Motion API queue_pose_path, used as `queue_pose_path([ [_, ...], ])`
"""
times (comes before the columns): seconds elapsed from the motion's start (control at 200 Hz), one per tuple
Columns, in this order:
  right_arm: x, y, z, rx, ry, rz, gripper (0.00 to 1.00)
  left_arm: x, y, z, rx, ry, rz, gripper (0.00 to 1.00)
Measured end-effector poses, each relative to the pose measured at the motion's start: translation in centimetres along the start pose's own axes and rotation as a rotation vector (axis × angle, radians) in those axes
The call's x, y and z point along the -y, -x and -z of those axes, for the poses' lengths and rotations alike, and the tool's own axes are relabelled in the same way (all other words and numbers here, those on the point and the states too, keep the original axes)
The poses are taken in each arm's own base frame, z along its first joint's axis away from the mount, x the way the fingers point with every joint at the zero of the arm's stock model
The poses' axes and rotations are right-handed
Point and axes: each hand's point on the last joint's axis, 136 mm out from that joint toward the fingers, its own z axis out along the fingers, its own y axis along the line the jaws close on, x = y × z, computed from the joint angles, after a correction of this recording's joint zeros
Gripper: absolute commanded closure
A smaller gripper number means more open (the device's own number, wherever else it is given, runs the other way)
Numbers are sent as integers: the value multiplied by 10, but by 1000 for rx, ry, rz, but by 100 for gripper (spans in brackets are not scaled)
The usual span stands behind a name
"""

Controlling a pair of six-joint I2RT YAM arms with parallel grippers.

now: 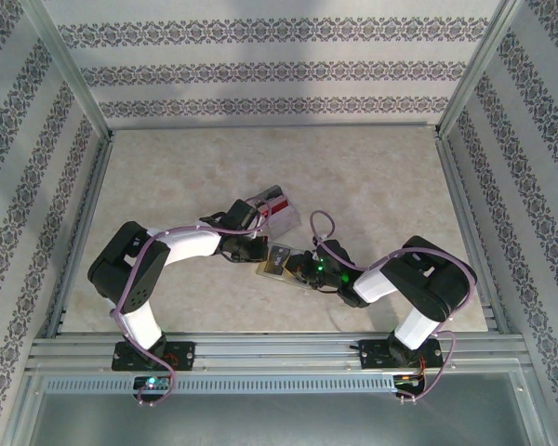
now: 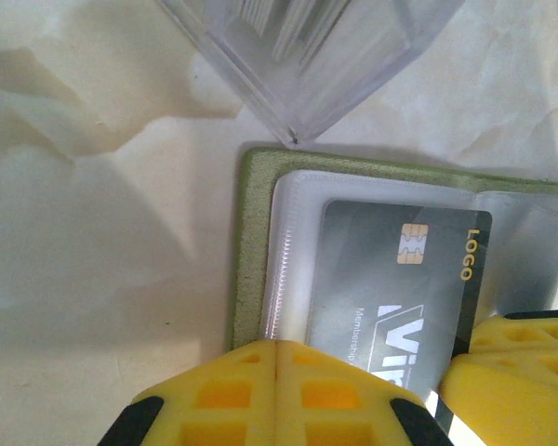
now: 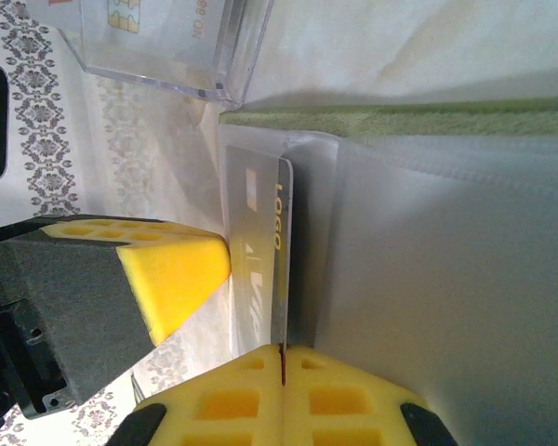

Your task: Take the credit cards out of the card holder

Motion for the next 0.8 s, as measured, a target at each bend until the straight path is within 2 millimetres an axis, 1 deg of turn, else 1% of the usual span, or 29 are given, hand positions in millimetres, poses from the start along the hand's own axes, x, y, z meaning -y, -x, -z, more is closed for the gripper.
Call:
queue_pose_path([
  [0.195,0,1,3,10,-3,0,98,0,0,-1,-2,1,0,100],
  [0.455,2,1,17,36,-16,0,98,0,1,-1,-7,4,-6,100],
  [0.799,0,3,39,70,-34,26,100,0,1,-1,-10,6,-7,100],
])
